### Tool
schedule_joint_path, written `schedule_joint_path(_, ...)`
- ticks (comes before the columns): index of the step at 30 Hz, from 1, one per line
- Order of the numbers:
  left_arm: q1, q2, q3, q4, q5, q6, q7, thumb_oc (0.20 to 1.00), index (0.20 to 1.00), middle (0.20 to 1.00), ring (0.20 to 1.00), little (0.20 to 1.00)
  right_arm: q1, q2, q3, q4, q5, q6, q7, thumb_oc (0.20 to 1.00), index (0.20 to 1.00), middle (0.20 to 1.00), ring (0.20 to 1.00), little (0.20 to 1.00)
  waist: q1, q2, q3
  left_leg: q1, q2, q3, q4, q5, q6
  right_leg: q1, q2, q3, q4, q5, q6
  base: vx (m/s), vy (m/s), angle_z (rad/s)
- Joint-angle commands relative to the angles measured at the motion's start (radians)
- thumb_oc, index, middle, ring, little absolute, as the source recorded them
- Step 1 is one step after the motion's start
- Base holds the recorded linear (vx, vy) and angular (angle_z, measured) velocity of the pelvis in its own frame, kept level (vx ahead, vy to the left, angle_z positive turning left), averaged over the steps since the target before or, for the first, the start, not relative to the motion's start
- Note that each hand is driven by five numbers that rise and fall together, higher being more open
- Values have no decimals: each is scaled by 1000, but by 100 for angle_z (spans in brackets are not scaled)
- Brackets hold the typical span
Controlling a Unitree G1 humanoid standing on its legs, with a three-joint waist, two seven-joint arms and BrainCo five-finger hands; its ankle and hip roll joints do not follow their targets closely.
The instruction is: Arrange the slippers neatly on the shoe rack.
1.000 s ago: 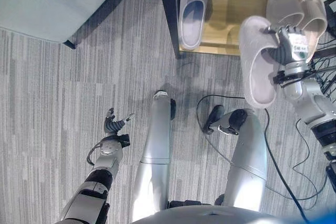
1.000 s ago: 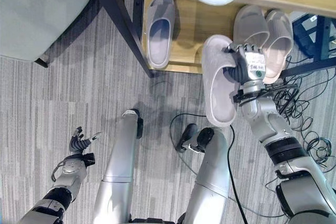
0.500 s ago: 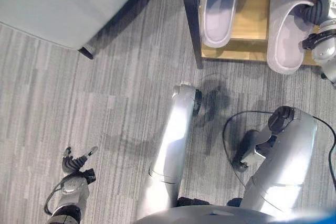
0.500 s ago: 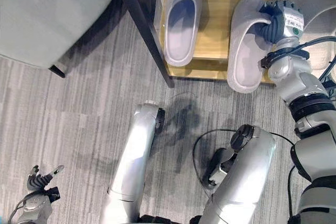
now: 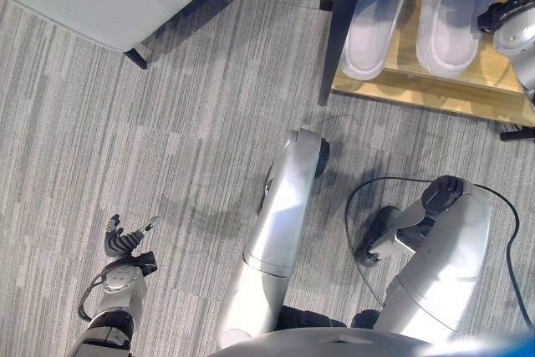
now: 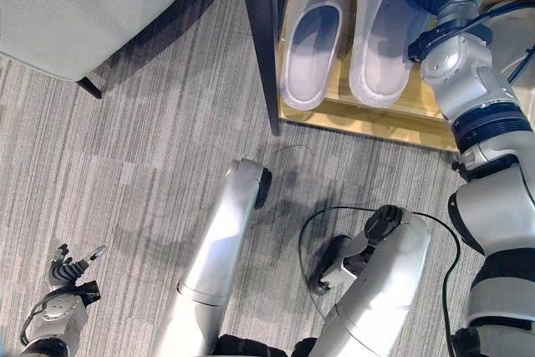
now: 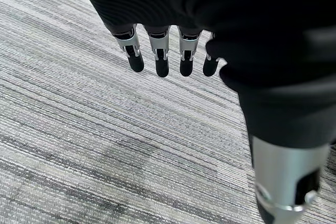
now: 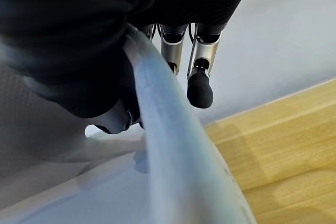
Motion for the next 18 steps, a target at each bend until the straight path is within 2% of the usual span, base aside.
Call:
schedule_joint_path(1,39,65,-21,17,-43,-38,-5,1000,1000,1000,1000,1000,-58,-22,10,-13,33,-24,-17,200,200,200,200,200,21,-1,-21,49,-16,-110,-69,-8,46,27,16,104,11,56,-137,-22,31,-1)
schedule_joint_path(3,50,66,-13,22,-52,-36,-12,1000,1000,1000,1000,1000,-46,-18,11,-16,33,-25,-6,200,200,200,200,200,16,0,-21,49,-12,-108,-64,-11,46,24,20,113,17,56,-140,-24,43,-2)
schedule_joint_path(4,41,67,-14,32,-45,-29,-15,1000,1000,1000,1000,1000,-38,-4,11,10,37,-22,23,840,840,840,840,840,14,1,-21,49,-12,-111,-55,-15,45,21,24,118,26,55,-141,-15,35,-3)
schedule_joint_path(5,39,72,-12,38,-44,-28,-19,1000,1000,1000,1000,1000,-46,-2,23,17,31,-20,34,1000,1000,1000,1000,1000,13,1,-21,49,-10,-112,-51,-16,43,19,27,120,30,54,-142,-19,28,-4)
schedule_joint_path(11,17,88,-14,78,-28,-16,-34,1000,1000,1000,1000,1000,-14,41,-5,73,95,-24,86,1000,1000,1000,1000,1000,0,-6,-21,49,-1,-104,-40,-12,37,19,36,129,48,55,-145,-42,-9,-4)
schedule_joint_path(17,13,92,-11,106,-27,-2,-37,1000,1000,1000,1000,1000,26,62,-53,76,117,-19,77,1000,1000,1000,1000,1000,-7,-6,-21,49,2,-102,-41,-6,32,18,46,135,52,60,-146,-62,-6,0)
schedule_joint_path(18,17,85,-3,119,-24,5,-34,1000,1000,1000,1000,1000,58,73,-97,50,141,-23,61,1000,1000,1000,1000,1000,-11,-4,-21,49,4,-97,-38,-5,32,19,49,136,56,64,-144,-99,20,-1)
